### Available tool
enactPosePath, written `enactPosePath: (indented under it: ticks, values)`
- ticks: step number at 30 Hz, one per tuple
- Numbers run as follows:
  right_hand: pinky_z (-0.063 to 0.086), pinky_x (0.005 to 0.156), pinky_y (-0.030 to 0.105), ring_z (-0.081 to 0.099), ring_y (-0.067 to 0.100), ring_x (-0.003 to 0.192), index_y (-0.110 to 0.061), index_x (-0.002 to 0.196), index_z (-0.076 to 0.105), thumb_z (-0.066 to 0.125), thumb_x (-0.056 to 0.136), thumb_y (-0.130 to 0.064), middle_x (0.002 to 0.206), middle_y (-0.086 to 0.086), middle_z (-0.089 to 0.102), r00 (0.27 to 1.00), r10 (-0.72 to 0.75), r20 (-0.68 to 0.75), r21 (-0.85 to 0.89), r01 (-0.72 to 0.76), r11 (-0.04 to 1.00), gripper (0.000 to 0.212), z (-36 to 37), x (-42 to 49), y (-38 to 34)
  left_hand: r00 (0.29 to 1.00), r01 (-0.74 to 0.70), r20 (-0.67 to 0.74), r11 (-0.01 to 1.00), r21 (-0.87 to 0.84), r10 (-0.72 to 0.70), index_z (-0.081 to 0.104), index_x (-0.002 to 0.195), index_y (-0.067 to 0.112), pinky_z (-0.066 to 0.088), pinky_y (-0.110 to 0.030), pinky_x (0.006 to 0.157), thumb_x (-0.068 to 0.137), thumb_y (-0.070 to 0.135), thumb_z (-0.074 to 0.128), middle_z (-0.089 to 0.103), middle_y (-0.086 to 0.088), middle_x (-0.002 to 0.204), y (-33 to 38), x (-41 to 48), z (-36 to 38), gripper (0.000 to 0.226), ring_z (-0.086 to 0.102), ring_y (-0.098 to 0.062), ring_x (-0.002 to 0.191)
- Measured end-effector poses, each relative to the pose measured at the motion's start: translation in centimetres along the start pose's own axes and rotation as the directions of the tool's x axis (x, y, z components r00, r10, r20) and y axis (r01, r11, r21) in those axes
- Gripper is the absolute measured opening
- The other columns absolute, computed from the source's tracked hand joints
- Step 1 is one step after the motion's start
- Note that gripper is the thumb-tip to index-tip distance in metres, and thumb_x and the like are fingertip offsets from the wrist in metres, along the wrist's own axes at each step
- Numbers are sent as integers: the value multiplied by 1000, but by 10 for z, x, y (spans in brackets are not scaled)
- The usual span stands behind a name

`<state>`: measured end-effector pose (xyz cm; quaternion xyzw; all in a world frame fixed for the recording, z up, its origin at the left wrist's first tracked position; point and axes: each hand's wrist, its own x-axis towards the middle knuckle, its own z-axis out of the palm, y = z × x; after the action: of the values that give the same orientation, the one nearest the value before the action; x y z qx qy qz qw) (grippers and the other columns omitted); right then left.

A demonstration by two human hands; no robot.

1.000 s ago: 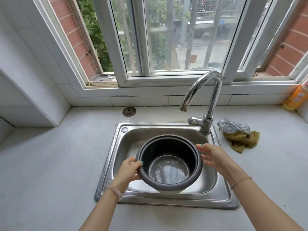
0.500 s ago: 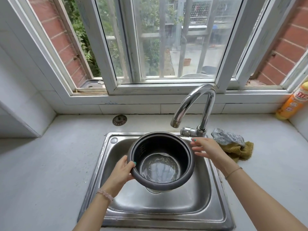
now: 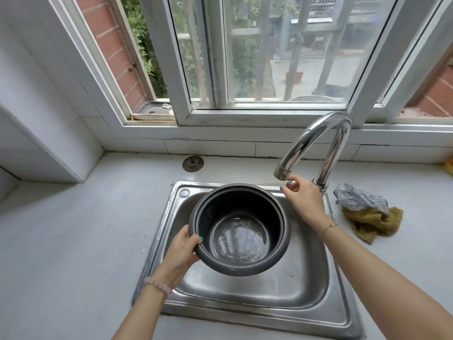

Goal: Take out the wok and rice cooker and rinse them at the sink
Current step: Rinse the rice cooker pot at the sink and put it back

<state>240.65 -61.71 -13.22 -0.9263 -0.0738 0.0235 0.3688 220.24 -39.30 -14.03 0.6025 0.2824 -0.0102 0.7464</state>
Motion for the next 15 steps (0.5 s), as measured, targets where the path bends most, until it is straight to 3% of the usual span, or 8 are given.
enactPosePath:
  ticks: [4,15]
  values:
    - [46,87,32,62,25,99,-19,110,67,64,83,-27,101,7,70,999,-30,-26,-4,30,1000,29,-1,-1,2,1000,1,31,998,-58,1,53,109,-2,53,-29,59,92,-5,43,60,-11,76,2,-2,1,20,57,-19,65]
    - [44,92,29,64,22,101,-14,112,68,62,82,-17,103,7,72,1000,25,-19,74,-23,997,31,-3,-2,-5,996,13,94,997,-80,-5,54,111,1,54,-31,63,91,-3,45,60,-16,88,2,-7,9,23,57,-22,73]
